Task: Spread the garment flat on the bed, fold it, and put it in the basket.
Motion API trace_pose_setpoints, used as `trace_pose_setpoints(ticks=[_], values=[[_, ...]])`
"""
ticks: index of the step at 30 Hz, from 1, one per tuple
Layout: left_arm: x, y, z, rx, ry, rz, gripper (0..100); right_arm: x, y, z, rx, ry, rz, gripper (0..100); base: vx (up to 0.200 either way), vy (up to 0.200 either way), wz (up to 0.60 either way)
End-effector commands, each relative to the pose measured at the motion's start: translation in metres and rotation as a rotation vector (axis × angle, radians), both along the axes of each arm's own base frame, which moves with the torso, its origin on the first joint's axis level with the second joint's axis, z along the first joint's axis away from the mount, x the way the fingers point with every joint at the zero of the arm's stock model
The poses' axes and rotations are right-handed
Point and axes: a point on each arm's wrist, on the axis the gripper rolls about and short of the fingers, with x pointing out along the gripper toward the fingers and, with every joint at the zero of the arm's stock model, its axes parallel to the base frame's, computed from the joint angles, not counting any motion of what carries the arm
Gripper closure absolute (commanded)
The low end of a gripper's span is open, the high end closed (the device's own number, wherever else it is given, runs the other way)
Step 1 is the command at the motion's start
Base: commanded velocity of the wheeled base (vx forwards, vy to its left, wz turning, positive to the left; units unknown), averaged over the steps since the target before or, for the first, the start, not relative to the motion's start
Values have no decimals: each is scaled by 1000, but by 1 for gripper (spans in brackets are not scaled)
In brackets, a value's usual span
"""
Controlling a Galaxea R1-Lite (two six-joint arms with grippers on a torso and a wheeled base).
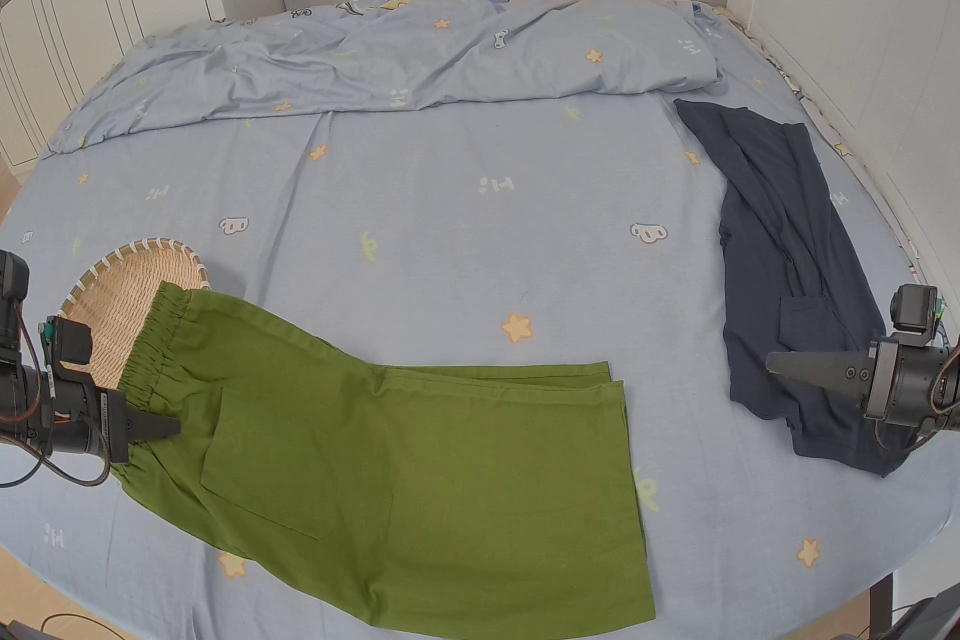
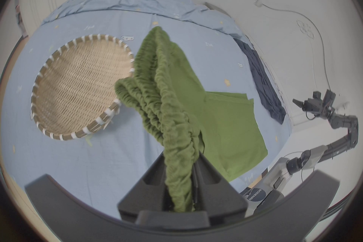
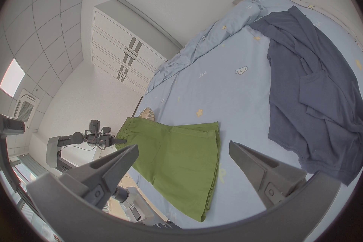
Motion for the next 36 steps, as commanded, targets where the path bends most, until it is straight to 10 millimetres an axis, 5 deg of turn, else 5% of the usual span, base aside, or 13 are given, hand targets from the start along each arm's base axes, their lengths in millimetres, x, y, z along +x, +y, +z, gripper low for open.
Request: trace_pose_setpoints(ticks=[1,9,21,36], values=[[-11,-42,30,66,-82,-94,100,-2,0,1,-5,-15,7,0,0,0,0],[-10,-100,44,112,-127,-255,100,-2,1,0,-6,-8,9,0,0,0,0],[4,-185,19,161,-154,-475,100,0,11,-8,-61,10,-13,0,0,0,0],[-11,-234,-7,136,-114,-607,100,3,11,-11,-65,23,-16,0,0,0,0]])
